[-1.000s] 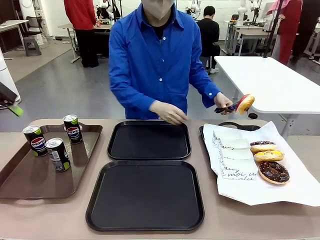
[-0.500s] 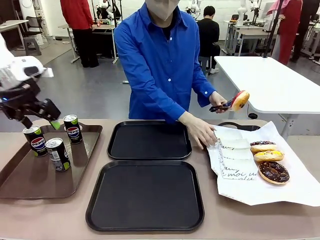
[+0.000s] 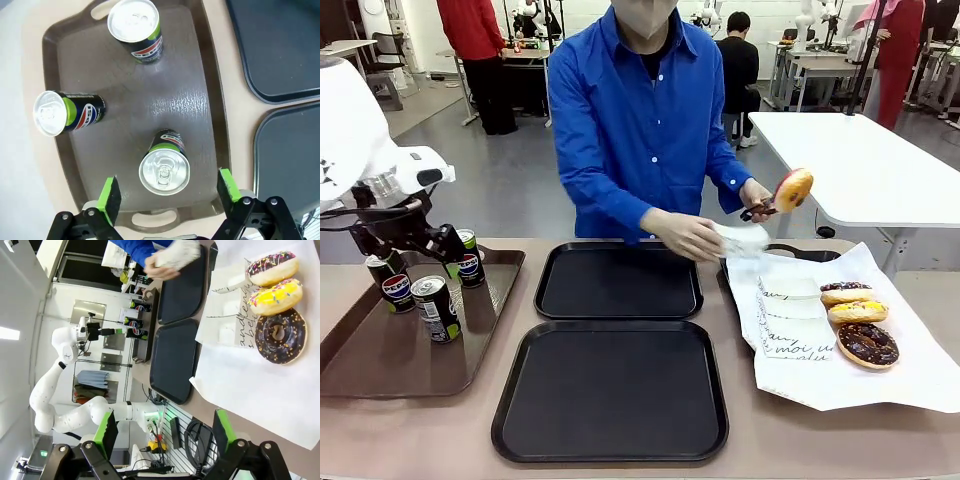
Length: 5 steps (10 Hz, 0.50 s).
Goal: Set up donuts and drinks on trays.
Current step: Pick up one Pepsi coke and place it on the Flat Tray.
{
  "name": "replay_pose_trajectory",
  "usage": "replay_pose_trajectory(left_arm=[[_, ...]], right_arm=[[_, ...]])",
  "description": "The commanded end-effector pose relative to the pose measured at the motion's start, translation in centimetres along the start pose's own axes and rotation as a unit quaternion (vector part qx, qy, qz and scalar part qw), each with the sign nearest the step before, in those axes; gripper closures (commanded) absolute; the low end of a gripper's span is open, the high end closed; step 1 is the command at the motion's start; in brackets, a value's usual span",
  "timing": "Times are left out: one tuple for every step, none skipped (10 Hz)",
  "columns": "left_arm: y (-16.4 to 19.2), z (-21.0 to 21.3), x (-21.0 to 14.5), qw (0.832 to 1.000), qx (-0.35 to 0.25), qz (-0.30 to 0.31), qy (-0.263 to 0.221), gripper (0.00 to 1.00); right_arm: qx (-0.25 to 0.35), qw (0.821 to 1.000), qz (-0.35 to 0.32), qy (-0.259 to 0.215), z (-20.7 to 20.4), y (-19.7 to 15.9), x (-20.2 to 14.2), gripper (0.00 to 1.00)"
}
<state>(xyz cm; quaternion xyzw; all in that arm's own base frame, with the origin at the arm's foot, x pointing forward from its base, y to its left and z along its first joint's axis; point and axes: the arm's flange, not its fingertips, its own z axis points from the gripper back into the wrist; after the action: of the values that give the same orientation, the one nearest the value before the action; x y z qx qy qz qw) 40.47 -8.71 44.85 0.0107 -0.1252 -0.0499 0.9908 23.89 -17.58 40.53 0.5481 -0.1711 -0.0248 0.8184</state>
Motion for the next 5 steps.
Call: replay_pose_trajectory(left_arm=[[0.35, 1.04, -0.33, 1.000, -0.015, -0.008, 0.001, 0.00], [0.35, 1.04, -0.33, 1.000, -0.015, -0.008, 0.001, 0.00], [0.35, 1.04, -0.33, 1.000, -0.015, -0.008, 0.001, 0.00], [0.35, 1.04, -0.33, 1.000, -0.015, -0.008, 0.001, 0.00], [0.35, 1.04, -0.33, 1.000, -0.015, -0.008, 0.001, 0.00]], right_arm=[[0.006, 1.000, 0.005, -0.002, 0.02, -0.10, 0.02, 0.00], [0.006, 1.000, 0.005, -0.002, 0.02, -0.10, 0.02, 0.00], [0.006, 1.000, 0.005, -0.002, 0.02, -0.10, 0.02, 0.00], [0.006, 1.000, 0.005, -0.002, 0.02, -0.10, 0.02, 0.00], [0.006, 1.000, 0.005, -0.002, 0.02, -0.10, 0.02, 0.00]])
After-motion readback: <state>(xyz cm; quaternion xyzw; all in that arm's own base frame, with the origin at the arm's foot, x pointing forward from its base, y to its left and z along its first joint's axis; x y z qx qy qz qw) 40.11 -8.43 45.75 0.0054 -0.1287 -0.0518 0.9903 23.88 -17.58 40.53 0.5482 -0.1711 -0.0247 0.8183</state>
